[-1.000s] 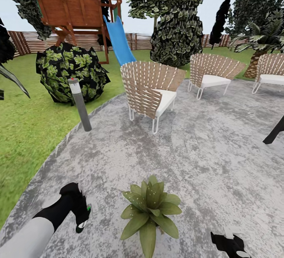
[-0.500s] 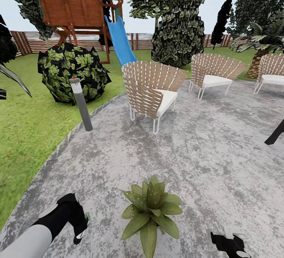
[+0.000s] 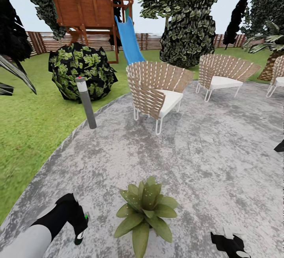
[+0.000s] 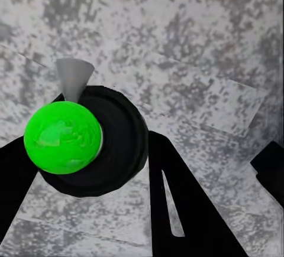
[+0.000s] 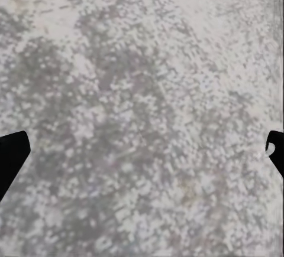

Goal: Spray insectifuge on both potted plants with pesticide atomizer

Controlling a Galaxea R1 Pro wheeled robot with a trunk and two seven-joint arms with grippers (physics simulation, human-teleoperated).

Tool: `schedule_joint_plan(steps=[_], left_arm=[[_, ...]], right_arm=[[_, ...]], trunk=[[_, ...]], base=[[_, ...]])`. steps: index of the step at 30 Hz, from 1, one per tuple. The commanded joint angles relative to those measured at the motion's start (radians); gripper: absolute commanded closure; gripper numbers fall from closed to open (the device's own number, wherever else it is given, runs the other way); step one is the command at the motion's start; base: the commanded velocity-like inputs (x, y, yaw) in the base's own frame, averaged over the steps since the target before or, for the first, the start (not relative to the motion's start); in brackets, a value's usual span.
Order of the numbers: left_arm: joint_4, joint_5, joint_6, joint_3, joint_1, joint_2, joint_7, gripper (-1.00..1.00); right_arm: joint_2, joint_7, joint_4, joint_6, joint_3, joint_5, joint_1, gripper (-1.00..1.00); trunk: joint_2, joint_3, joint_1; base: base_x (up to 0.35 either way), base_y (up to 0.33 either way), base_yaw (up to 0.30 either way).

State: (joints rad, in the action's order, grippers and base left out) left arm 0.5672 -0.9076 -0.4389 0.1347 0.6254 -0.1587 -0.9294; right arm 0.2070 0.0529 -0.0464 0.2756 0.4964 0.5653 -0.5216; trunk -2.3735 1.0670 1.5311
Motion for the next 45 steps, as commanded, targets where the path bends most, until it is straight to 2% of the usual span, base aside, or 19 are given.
schedule_joint_plan(steps=[1, 9, 18, 25, 29, 30, 33, 36, 39, 41, 45], left_arm=[[0.003, -0.001, -0.009, 0.004, 0.0, -0.001, -0.005, 1.0], [0.008, -0.003, -0.009, 0.001, 0.0, -0.002, -0.005, 1.0], [-0.014, -0.002, -0.012, -0.003, -0.001, -0.015, -0.005, 1.0], [-0.068, -0.001, -0.015, -0.018, -0.001, -0.002, -0.004, 1.0], [-0.063, -0.002, -0.022, -0.073, 0.0, 0.001, -0.005, 1.0], [-0.06, -0.002, -0.035, -0.089, 0.001, 0.007, -0.007, 1.0], [-0.06, -0.004, -0.106, -0.098, 0.007, 0.021, -0.011, 1.0], [-0.058, -0.012, -0.154, -0.097, 0.013, 0.023, -0.023, 1.0], [-0.057, -0.021, -0.165, -0.089, 0.017, 0.025, -0.091, 1.0], [-0.055, -0.051, -0.168, -0.033, 0.01, 0.035, -0.125, 1.0], [-0.053, -0.059, -0.17, -0.018, 0.009, 0.037, -0.129, 1.0]], right_arm=[[0.0, 0.004, -0.001, 0.001, 0.008, 0.005, 0.0, -1.0], [0.0, 0.004, -0.001, 0.001, 0.009, 0.005, 0.0, -1.0], [0.0, 0.004, -0.001, 0.001, 0.009, 0.005, 0.0, -1.0], [0.0, 0.004, -0.001, 0.001, 0.009, 0.005, 0.0, -1.0], [0.0, 0.004, -0.001, 0.001, 0.01, 0.005, 0.0, -1.0], [-0.001, 0.005, -0.001, 0.001, 0.01, 0.005, 0.0, -1.0], [-0.001, 0.005, -0.001, 0.001, 0.01, 0.005, 0.0, -1.0], [-0.001, 0.005, -0.001, 0.001, 0.01, 0.005, 0.0, -1.0], [-0.003, 0.003, 0.011, 0.002, 0.011, 0.001, 0.0, -1.0], [-0.004, 0.001, 0.019, 0.003, 0.011, -0.001, 0.0, -1.0], [-0.001, 0.003, 0.02, 0.004, 0.011, 0.0, 0.001, -1.0]], trunk=[[0.0, 0.001, 0.0], [0.0, 0.001, 0.0], [0.0, 0.001, 0.0], [0.0, 0.001, 0.0], [0.0, 0.001, 0.0], [0.0, 0.001, 0.0], [0.0, 0.003, 0.0], [0.0, 0.004, 0.0], [0.0, 0.004, 0.0], [0.0, 0.005, 0.0], [0.0, 0.005, 0.0]], base=[[0.0, -0.275, 0.007], [-0.057, -0.265, 0.015], [-0.293, -0.092, 0.238], [-0.113, -0.001, 0.033], [-0.004, 0.0, 0.004], [-0.001, 0.0, 0.068], [0.0, 0.0, 0.154], [0.0, 0.0, 0.096], [0.0, 0.0, 0.017], [0.0, 0.0, 0.002], [0.0, 0.0, 0.0]])
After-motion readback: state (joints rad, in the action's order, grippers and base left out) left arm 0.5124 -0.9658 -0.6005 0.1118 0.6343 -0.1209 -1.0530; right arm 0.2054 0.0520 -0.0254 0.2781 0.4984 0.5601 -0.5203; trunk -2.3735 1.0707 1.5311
